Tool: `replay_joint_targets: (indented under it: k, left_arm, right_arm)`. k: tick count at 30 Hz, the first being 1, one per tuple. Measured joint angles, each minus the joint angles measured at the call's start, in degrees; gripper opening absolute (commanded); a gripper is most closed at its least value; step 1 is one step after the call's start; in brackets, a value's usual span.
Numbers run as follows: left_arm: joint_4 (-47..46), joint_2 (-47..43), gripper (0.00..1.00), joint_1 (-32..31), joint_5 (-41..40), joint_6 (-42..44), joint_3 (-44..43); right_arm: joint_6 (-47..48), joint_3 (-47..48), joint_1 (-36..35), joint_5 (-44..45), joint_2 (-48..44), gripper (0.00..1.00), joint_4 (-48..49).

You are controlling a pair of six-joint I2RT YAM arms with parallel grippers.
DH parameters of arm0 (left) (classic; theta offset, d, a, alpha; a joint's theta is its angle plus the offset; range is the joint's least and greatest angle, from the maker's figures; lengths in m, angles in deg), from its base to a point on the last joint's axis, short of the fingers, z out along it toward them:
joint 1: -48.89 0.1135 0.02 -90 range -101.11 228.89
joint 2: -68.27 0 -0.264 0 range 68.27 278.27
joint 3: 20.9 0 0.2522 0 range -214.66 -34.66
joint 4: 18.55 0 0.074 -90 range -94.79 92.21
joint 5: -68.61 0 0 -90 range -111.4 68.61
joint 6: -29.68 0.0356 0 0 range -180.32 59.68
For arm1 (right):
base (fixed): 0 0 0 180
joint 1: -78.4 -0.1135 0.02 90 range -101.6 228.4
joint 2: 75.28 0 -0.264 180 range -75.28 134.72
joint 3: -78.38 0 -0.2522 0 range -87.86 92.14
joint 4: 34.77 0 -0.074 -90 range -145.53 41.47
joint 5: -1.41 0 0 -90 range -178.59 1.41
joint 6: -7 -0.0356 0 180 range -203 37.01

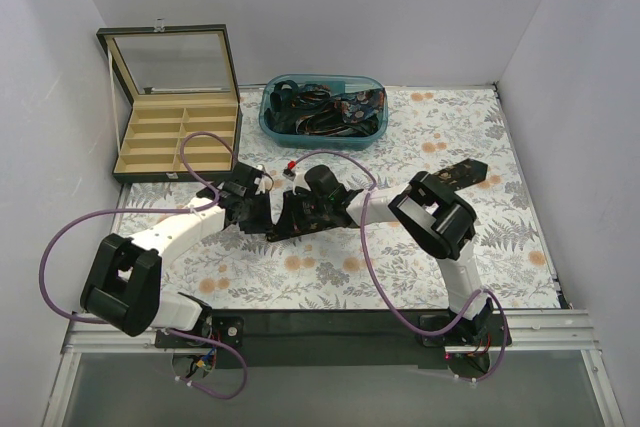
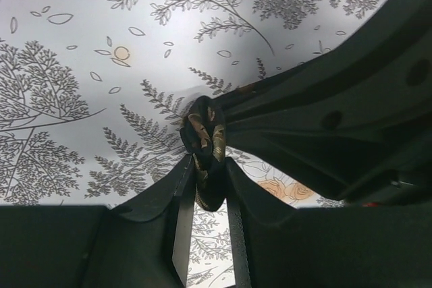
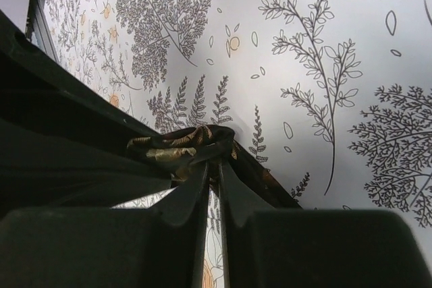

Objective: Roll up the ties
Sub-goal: Roll the tie

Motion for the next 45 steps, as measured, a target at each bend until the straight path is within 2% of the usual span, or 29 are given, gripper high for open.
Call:
replay_joint_targets:
  k: [5,9,15,31,40,45]
  left_arm:
    - [0.76,0.09,0.30,-2.27,-0.52,-1.49,-1.49]
    - [1.07,1.53,0.30,-4.52,-1.20,-2.84,-3.04]
    - [1.16,3.82,0.22,-6.19,-3.21,-4.66,-4.00]
    - [0.79,5.14,0.21,-7.08,-4.26,-6.54,-4.00]
    - [-0.39,6.97,0.29,-7.08,-4.68,-7.61,-4.68]
    - [-1.97,7.48,0.30,-7.08,-4.48,-8.37,-4.90]
  right_arm:
    - [-0.44,0.00,-0.11,-0.66,0.28,0.13,0.92]
    - [-0.39,0.00,-0.33,-0.81,0.28,0.14,0.98]
    - [0.81,-1.22,-0.33,0.22,-0.04,0.16,1.68]
    - [6.12,-7.17,-0.48,8.24,-7.52,0.25,0.13]
    - [6.73,-11.10,1.25,9.51,-13.11,0.26,-0.70]
    - [6.75,-12.04,3.10,8.94,-15.37,0.28,-0.55]
